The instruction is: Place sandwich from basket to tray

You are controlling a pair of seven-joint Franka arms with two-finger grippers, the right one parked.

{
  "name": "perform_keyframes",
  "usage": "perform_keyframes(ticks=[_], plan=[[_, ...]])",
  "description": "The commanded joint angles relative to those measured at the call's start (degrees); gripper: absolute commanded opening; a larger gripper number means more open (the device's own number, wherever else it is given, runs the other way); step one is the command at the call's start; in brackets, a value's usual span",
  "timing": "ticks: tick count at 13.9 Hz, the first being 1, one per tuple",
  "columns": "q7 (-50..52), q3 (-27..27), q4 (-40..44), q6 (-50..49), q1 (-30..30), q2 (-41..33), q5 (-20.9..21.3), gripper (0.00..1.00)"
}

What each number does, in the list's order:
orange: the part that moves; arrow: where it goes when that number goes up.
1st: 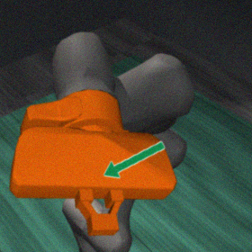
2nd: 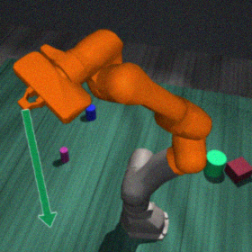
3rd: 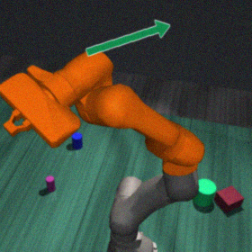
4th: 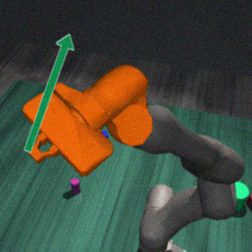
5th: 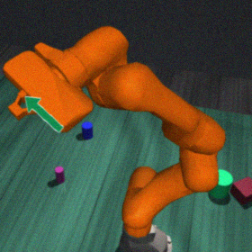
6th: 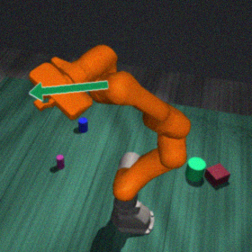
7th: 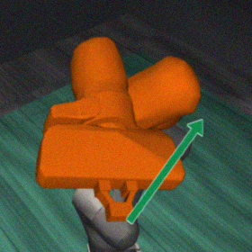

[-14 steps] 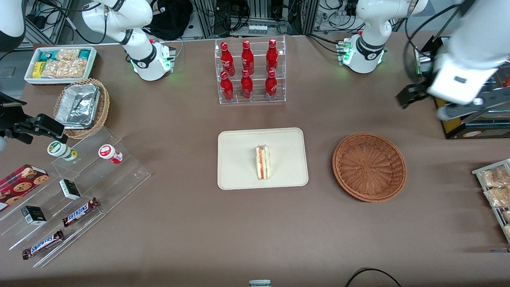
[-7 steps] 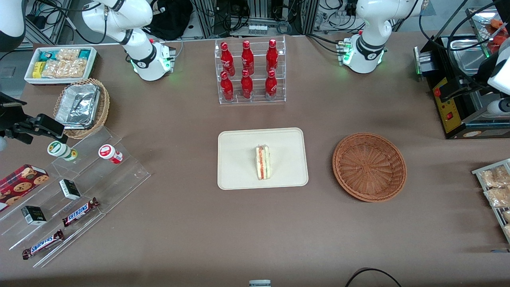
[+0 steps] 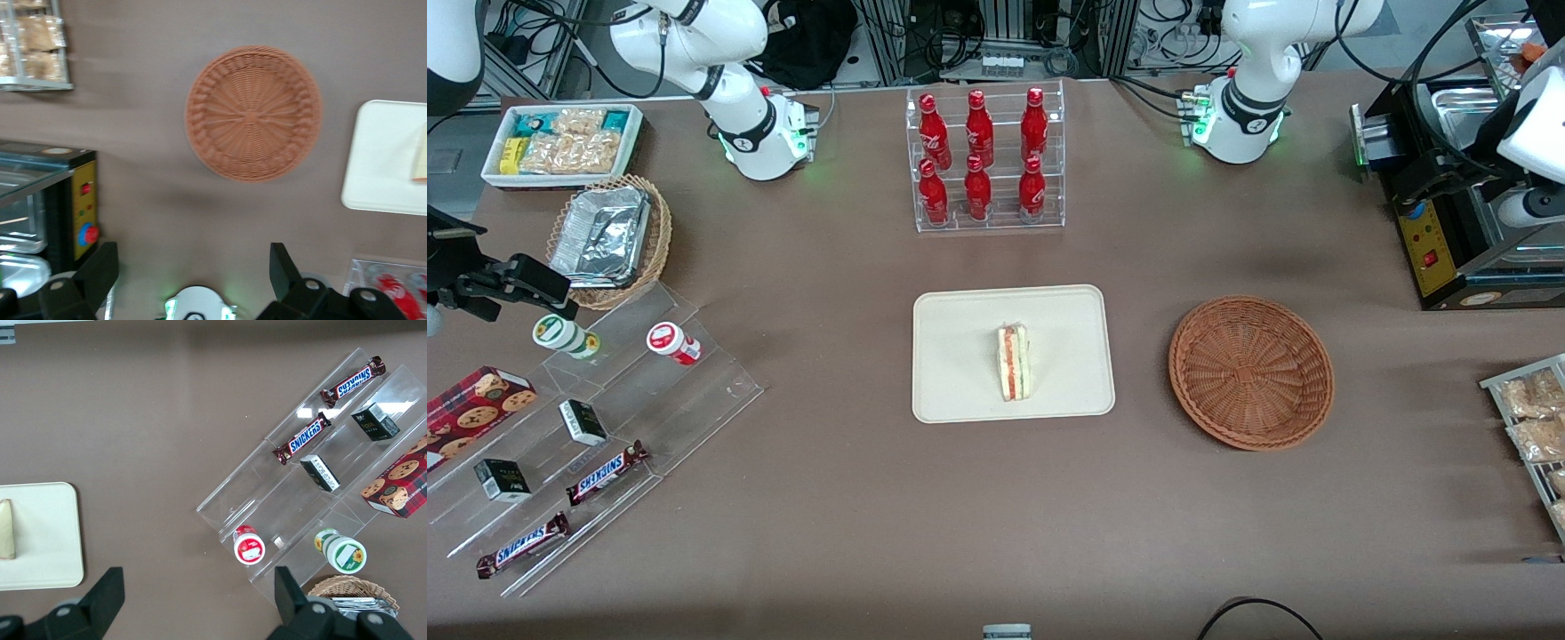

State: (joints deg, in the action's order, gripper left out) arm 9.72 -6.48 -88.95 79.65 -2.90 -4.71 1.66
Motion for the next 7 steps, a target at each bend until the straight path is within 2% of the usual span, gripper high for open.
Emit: perform_keyframes(ticks=[1, 5, 7], plan=[[-1.0, 0.5, 2.0, 0.5, 0.0, 2.1, -1.3, 1.0], [-1.0, 0.5, 4.8, 0.3, -0.2, 4.4, -0.8, 1.0], [-1.0, 0.5, 5.0, 0.3, -0.2, 4.4, 0.8, 1.0]])
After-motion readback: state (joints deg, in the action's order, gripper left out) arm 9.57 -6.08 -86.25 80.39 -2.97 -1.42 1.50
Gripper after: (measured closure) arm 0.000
